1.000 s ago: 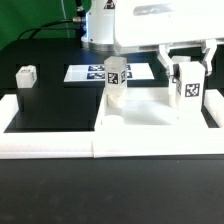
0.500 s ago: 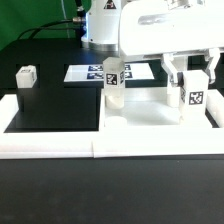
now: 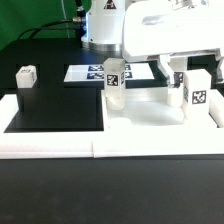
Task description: Assemble square table
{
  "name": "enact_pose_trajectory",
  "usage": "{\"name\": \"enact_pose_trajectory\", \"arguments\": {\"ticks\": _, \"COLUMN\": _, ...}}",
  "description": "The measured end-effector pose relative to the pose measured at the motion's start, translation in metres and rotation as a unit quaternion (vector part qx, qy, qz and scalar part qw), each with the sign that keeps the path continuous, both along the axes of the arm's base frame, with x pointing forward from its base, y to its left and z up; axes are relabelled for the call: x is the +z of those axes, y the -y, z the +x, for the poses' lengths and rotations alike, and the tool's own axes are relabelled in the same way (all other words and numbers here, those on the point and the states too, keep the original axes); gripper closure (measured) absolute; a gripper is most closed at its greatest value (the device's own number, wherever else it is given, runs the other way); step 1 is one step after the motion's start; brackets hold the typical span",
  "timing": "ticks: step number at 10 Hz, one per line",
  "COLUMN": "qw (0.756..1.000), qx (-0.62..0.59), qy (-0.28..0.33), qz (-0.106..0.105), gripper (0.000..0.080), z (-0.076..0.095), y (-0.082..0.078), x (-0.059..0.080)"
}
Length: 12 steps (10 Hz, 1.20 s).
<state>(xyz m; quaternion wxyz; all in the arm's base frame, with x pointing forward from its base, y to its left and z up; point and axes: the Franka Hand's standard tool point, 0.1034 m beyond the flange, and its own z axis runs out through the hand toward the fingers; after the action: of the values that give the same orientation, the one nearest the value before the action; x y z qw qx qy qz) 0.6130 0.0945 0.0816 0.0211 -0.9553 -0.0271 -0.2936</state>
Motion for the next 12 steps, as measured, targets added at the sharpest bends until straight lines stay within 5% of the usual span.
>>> {"name": "enact_pose_trajectory", "arguments": {"ticks": 1, "qw": 1.0, "qx": 0.0, "qy": 0.0, "qz": 0.0, "gripper": 0.0178, "z": 0.0, "y": 0.0, "x": 0.0}}
{"name": "enact_pose_trajectory", "arguments": {"ticks": 2, "qw": 1.0, "qx": 0.0, "qy": 0.0, "qz": 0.0, "gripper": 0.0158, "z": 0.0, "y": 0.0, "x": 0.0}}
{"name": "enact_pose_trajectory", "arguments": {"ticks": 7, "qw": 0.999, "qx": 0.005, "qy": -0.034, "qz": 0.005, "gripper": 0.015, "z": 0.001, "y": -0.005, "x": 0.003}}
{"name": "enact_pose_trajectory", "arguments": {"ticks": 10, "qw": 0.998, "qx": 0.004, "qy": -0.06, "qz": 0.01, "gripper": 0.015, "z": 0.027, "y": 0.005, "x": 0.019}}
{"name": "enact_pose_trajectory", "arguments": {"ticks": 12, "qw": 0.99, "qx": 0.006, "qy": -0.142, "qz": 0.023, "gripper": 0.015, "z": 0.027, "y": 0.006, "x": 0.013}}
